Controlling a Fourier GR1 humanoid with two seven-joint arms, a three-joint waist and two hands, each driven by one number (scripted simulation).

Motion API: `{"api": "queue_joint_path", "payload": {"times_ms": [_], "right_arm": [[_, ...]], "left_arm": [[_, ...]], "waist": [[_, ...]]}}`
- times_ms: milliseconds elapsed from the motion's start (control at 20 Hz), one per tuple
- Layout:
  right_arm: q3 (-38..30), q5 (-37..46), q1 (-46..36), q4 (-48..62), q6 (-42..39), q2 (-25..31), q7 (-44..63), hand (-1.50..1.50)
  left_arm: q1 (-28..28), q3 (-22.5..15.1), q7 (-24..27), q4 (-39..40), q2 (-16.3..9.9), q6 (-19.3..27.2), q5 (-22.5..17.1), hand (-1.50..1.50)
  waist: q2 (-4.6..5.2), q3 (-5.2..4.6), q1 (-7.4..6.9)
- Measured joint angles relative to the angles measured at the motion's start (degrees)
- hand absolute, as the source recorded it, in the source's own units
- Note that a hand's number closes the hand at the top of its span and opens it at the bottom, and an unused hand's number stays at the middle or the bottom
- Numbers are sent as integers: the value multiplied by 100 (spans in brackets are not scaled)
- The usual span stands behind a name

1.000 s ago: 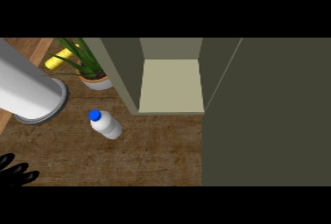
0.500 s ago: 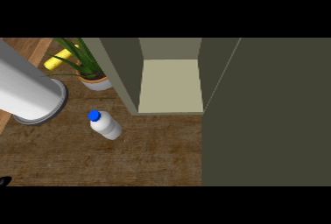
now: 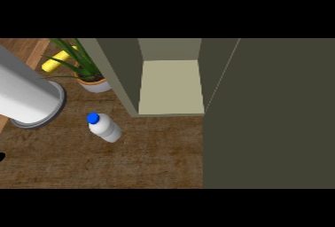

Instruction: Pick up the bottled water, place it into the cabinet and close the cabinet

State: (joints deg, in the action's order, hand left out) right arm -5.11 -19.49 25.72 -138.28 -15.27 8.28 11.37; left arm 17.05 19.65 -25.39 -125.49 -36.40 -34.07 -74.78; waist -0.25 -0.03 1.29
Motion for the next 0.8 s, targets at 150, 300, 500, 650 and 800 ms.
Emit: {"api": "queue_joint_path", "payload": {"times_ms": [150, 300, 500, 650, 800], "right_arm": [[-48, -51, 123, 4, -124, 13, -96, -150], [-80, -95, 227, 25, -215, -2, -201, -150], [-105, -143, 248, 39, -226, -3, -239, -150], [-233, -200, 351, 57, -354, 59, -335, -150], [-231, -243, 433, 82, -462, 42, -464, -150]], "left_arm": [[-185, -55, -10, 299, 116, -31, 363, -150], [-464, -157, 10, 755, 241, -201, 827, -150], [-919, -361, 77, 1391, 461, -426, 1503, -150], [-1170, -450, 240, 1909, 686, -695, 2063, -150], [-1463, -522, 488, 2343, 958, -966, 2719, -150]], "waist": [[3, -1, 47], [11, -3, 80], [22, -6, 97], [22, -8, 117], [22, -9, 119]]}}
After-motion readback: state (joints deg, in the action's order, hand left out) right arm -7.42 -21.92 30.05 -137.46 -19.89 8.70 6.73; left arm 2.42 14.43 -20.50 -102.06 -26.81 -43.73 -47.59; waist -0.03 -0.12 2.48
